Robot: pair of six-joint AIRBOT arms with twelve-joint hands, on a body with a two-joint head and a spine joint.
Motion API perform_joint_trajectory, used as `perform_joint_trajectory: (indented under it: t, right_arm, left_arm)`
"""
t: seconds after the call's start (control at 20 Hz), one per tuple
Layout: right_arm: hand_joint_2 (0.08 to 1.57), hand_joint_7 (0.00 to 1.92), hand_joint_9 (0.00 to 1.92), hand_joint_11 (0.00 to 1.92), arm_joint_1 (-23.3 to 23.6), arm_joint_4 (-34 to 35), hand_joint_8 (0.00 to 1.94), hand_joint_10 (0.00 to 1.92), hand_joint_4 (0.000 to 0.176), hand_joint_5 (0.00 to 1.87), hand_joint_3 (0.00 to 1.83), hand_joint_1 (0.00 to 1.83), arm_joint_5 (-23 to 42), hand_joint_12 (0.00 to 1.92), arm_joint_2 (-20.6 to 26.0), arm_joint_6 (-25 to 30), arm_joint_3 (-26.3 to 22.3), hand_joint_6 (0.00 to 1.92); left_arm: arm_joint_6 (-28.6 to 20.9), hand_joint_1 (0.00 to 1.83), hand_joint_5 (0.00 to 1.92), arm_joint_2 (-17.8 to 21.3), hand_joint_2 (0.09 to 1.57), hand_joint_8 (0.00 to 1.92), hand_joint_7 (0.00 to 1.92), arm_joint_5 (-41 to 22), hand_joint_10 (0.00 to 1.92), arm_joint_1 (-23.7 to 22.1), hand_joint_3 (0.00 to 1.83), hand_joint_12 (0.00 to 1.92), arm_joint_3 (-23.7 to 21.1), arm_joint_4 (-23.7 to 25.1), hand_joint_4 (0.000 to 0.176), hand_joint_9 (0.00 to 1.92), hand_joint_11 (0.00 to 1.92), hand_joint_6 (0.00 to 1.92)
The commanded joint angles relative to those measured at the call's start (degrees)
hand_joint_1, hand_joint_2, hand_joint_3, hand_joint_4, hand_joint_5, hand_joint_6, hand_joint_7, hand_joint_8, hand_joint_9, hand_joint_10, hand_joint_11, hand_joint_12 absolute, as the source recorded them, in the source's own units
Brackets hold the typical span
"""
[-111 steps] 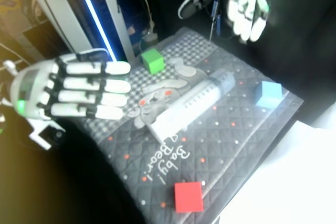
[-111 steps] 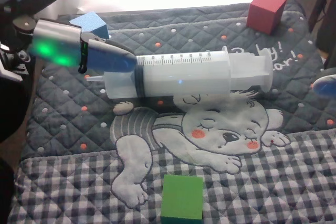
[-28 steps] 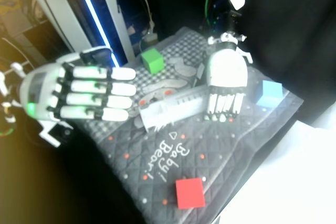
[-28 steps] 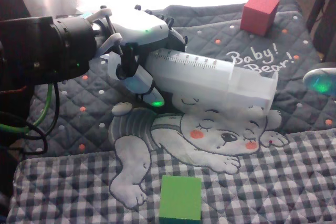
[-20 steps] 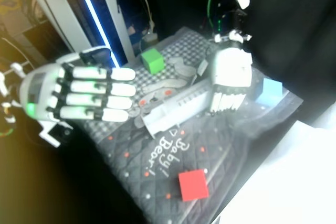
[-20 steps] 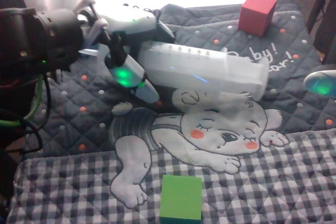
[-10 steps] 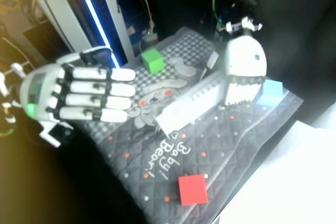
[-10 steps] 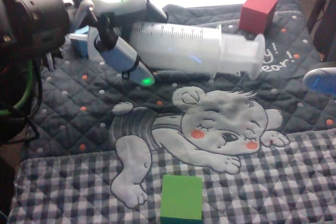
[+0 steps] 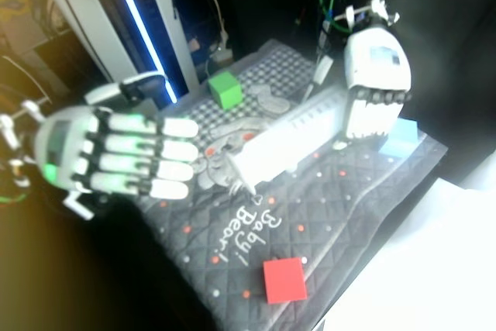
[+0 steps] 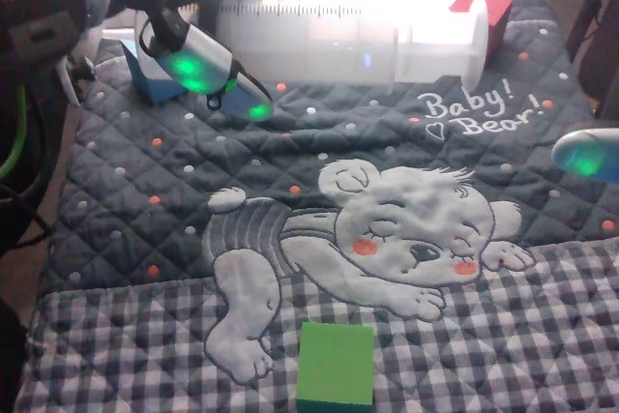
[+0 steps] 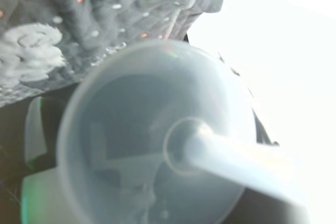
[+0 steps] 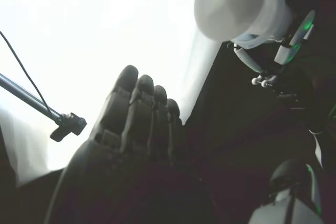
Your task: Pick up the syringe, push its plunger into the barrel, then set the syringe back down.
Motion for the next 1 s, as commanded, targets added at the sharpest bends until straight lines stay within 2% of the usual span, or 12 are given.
perform_joint_trajectory:
  t: [0.0,0.05,0.25,0.35,0.4,0.45,0.55,0.95]
  right_arm:
    - [0.67,0.24,0.26,0.15,-0.1,1.1,0.00,0.00,0.000,0.17,0.00,0.30,7.1,0.32,-0.2,0.9,0.5,0.00]
    - [0.66,0.20,0.22,0.12,-0.3,1.5,0.00,0.00,0.000,0.14,0.00,0.28,7.1,0.29,-0.7,1.5,0.8,0.00]
    - [0.66,0.14,0.15,0.09,-0.4,2.6,0.00,0.00,0.000,0.13,0.00,0.27,7.1,0.27,-2.4,3.3,2.0,0.00]
    - [0.72,0.07,0.09,0.05,-0.3,3.0,0.00,0.00,0.000,0.09,0.00,0.25,7.3,0.22,-4.0,5.8,3.4,0.00]
    - [0.70,0.08,0.10,0.08,-0.3,3.0,0.00,0.00,0.000,0.11,0.00,0.28,7.4,0.19,-4.7,5.9,4.0,0.00]
    - [0.75,0.05,0.08,0.08,-0.3,3.3,0.00,0.00,0.000,0.09,0.00,0.23,7.4,0.16,-5.1,6.0,4.1,0.00]
    - [0.84,0.00,0.00,0.05,-0.3,3.5,0.00,0.00,0.000,0.01,0.01,0.11,7.5,0.11,-6.1,6.2,4.3,0.00]
    - [0.87,0.00,0.00,0.00,-0.1,4.1,0.00,0.00,0.000,0.00,0.01,0.06,7.6,0.06,-9.2,8.4,5.6,0.00]
  left_arm:
    - [0.3,1.43,1.03,0.4,1.18,1.92,1.33,-6.9,1.92,-1.2,0.00,1.92,0.0,-4.0,0.094,1.45,1.45,1.92]
    - [0.7,1.41,1.13,0.9,1.18,1.92,1.37,-8.1,1.92,-1.2,0.00,1.92,-0.1,-5.8,0.093,1.49,1.54,1.92]
    - [0.9,1.34,1.17,1.8,1.23,1.92,1.39,-9.1,1.92,-1.7,0.01,1.92,-1.0,-6.1,0.094,1.50,1.54,1.92]
    - [0.9,1.41,1.20,2.0,1.20,1.92,1.41,-9.5,1.92,-2.0,0.00,1.92,-1.3,-6.0,0.088,1.52,1.57,1.92]
    - [0.9,1.44,1.21,2.0,1.19,1.92,1.42,-9.4,1.92,-2.2,0.00,1.92,-1.4,-6.0,0.082,1.52,1.58,1.92]
    - [1.0,1.44,1.21,2.0,1.18,1.92,1.41,-9.3,1.92,-2.3,0.00,1.92,-1.4,-5.9,0.000,1.52,1.58,1.92]
    - [1.0,1.41,1.24,2.0,1.20,1.92,1.41,-9.4,1.92,-2.8,0.01,1.92,-1.5,-5.8,0.000,1.52,1.59,1.92]
    - [1.0,1.43,1.20,2.0,1.19,1.92,1.41,-9.8,1.92,-3.5,0.00,1.92,-1.8,-5.7,0.000,1.55,1.61,1.92]
